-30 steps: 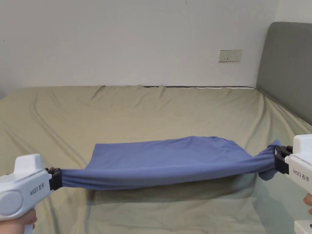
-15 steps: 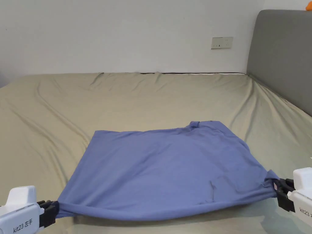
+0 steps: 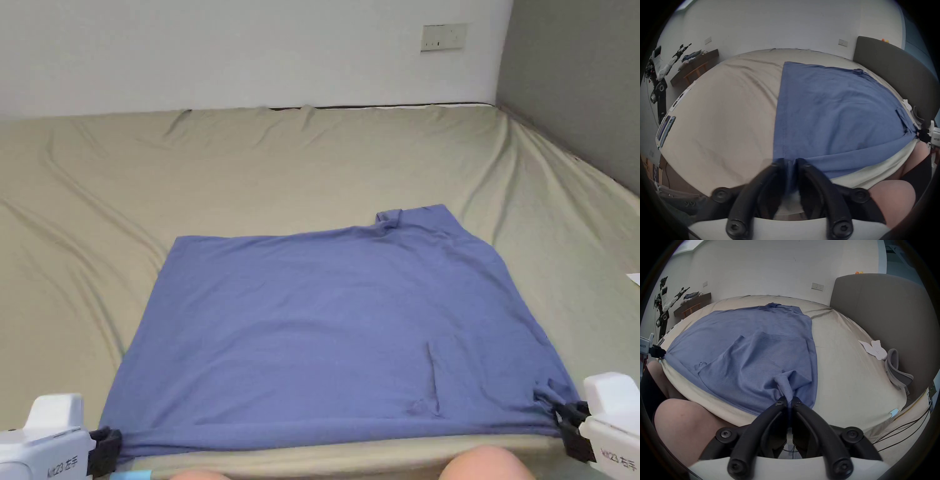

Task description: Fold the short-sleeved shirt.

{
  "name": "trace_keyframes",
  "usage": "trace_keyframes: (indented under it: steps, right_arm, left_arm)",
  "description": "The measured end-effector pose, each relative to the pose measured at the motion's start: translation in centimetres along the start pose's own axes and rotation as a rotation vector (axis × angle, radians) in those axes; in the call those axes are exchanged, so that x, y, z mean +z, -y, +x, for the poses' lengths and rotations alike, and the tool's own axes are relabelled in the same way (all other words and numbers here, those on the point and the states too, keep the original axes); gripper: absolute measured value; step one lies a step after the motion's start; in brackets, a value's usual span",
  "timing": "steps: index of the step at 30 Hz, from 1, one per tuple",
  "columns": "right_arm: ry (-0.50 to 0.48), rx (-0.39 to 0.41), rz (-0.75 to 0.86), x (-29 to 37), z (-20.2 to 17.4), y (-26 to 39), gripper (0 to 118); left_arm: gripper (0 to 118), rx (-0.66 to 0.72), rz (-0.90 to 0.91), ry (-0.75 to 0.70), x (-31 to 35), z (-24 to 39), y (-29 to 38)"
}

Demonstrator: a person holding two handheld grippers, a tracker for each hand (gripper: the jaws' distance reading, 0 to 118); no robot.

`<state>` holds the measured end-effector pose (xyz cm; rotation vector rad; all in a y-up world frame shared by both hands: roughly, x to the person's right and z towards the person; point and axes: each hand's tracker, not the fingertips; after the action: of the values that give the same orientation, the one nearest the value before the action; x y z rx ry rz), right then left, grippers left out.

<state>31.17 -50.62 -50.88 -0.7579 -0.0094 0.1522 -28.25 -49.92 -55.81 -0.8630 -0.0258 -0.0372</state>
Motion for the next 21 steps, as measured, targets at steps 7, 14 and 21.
trace_keyframes:
  steps: [7,14,21]
  right_arm:
    - [-0.012,-0.205,0.170,4.4,2.1,-2.3,106]
    - [0.059,-0.228,0.508,13.6,-0.4,-8.1,3]
    - [0.130,-0.016,0.612,14.4,-3.8,-6.6,0]
  left_arm:
    - [71,0.049,0.206,-0.031,5.4,-0.4,-2.3]
    - [0,-0.019,0.565,0.040,17.6,3.3,-6.7]
    - [0,-0.023,0.472,0.139,16.2,5.1,-4.4]
